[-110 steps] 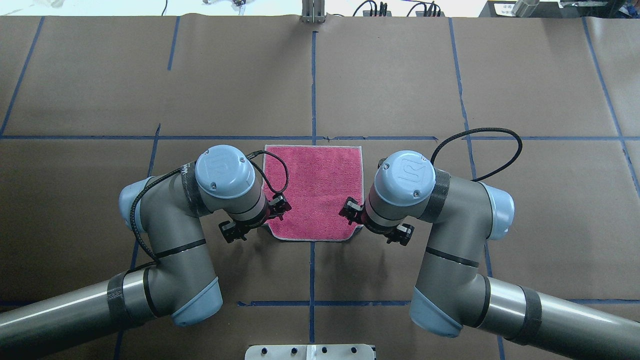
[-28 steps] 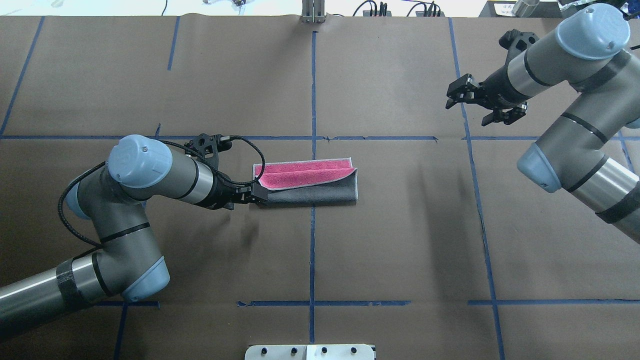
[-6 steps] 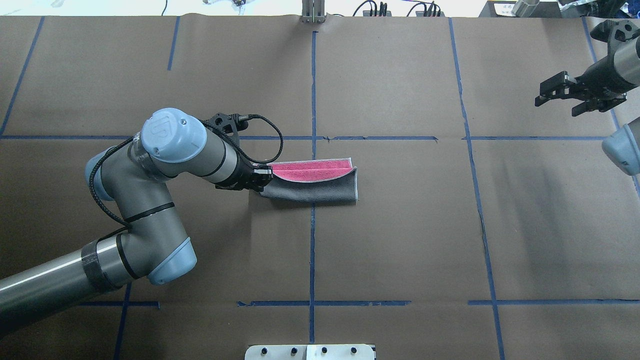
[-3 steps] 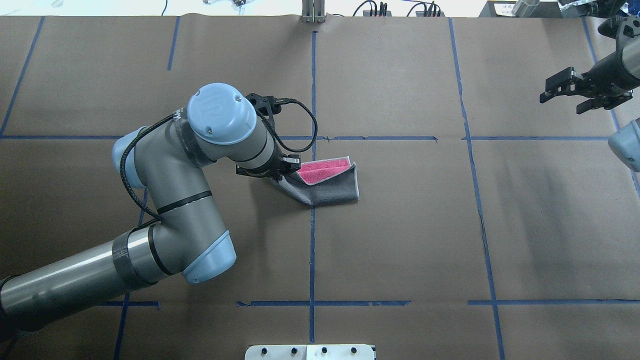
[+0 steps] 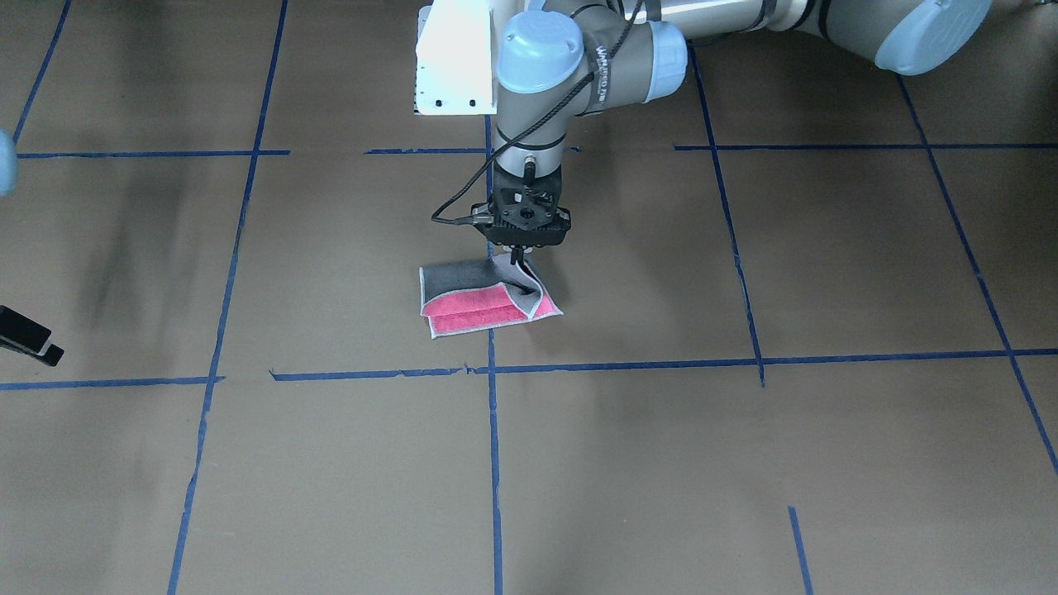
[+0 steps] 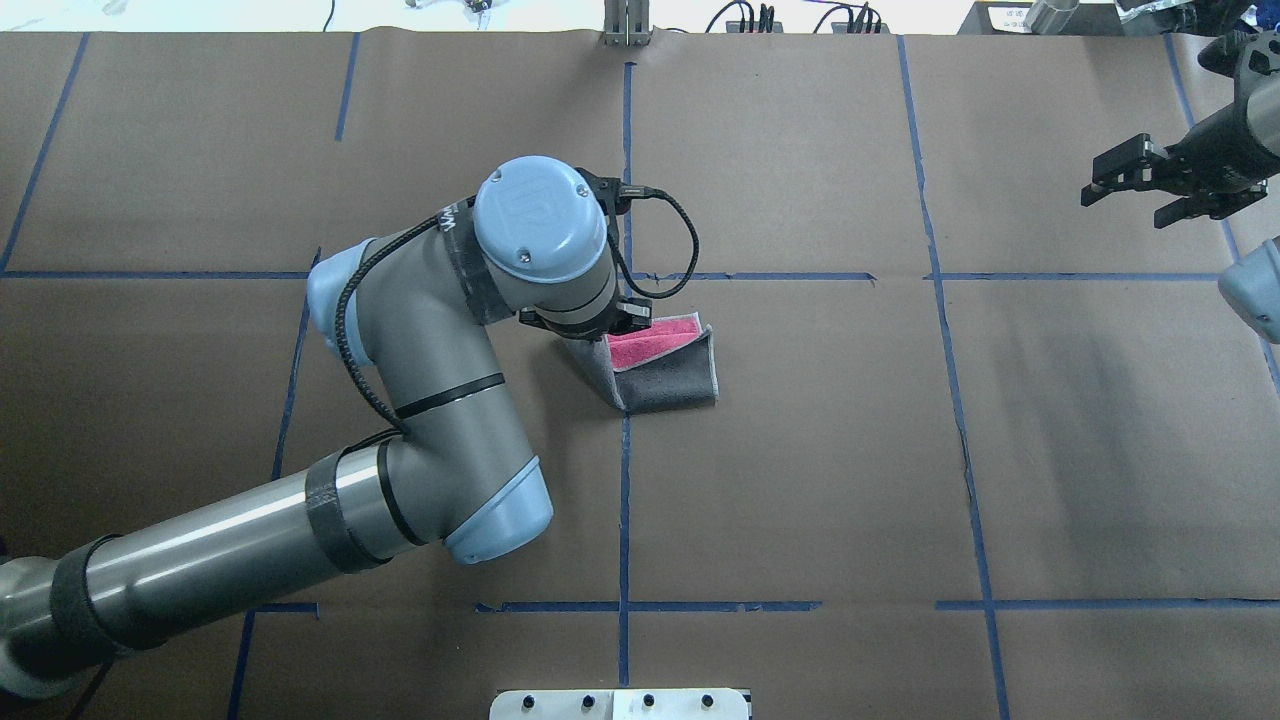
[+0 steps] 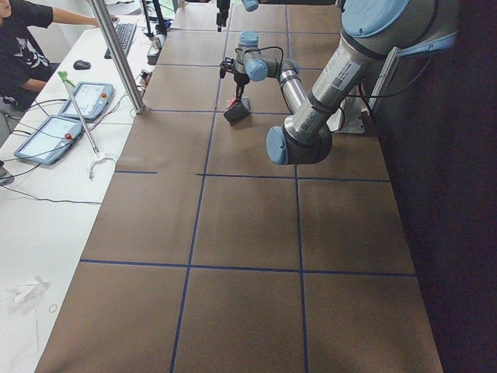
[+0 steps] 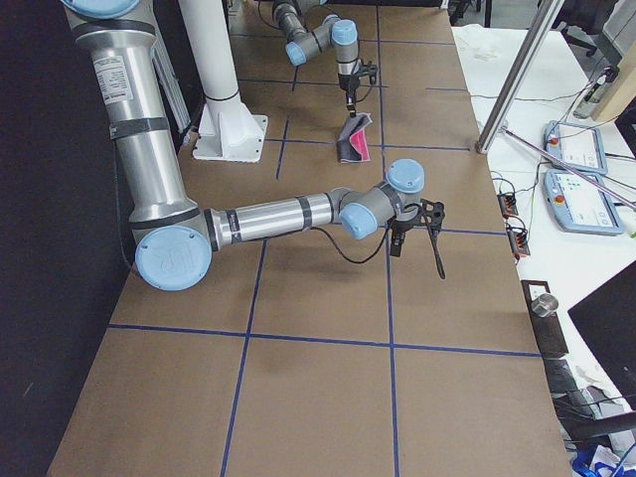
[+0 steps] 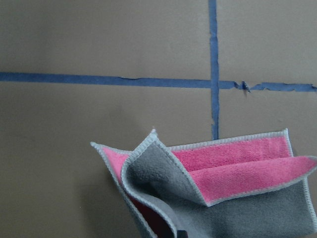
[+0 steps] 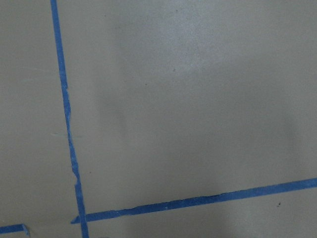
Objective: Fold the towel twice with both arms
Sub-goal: 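Lift the held end with the left gripper and fold it across the towel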
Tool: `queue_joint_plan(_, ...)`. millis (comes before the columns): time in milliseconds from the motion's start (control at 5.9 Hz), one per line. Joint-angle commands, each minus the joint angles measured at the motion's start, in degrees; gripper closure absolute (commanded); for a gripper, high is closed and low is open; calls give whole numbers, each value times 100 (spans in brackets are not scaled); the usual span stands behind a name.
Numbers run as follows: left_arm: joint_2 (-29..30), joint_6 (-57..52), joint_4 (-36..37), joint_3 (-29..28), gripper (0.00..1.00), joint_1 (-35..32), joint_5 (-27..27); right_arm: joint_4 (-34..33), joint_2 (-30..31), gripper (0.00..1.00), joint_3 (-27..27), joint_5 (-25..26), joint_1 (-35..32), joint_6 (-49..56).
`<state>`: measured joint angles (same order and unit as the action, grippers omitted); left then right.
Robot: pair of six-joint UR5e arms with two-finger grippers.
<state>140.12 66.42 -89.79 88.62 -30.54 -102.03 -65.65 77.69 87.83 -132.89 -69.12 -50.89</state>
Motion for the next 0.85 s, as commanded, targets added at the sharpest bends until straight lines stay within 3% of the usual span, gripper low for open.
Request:
queue_joint_plan(0,810,-24,128,-867,100,48,113,9,0,0,6,0,-5,0)
queue_joint_plan(169,1119,-42,172,-1177,100,274,522,0,0,0,6,0,-5,0)
queue_joint_plan(678,1253,-770,111,-1390,100,881,1244,9,9,0,-3,0,-23,0)
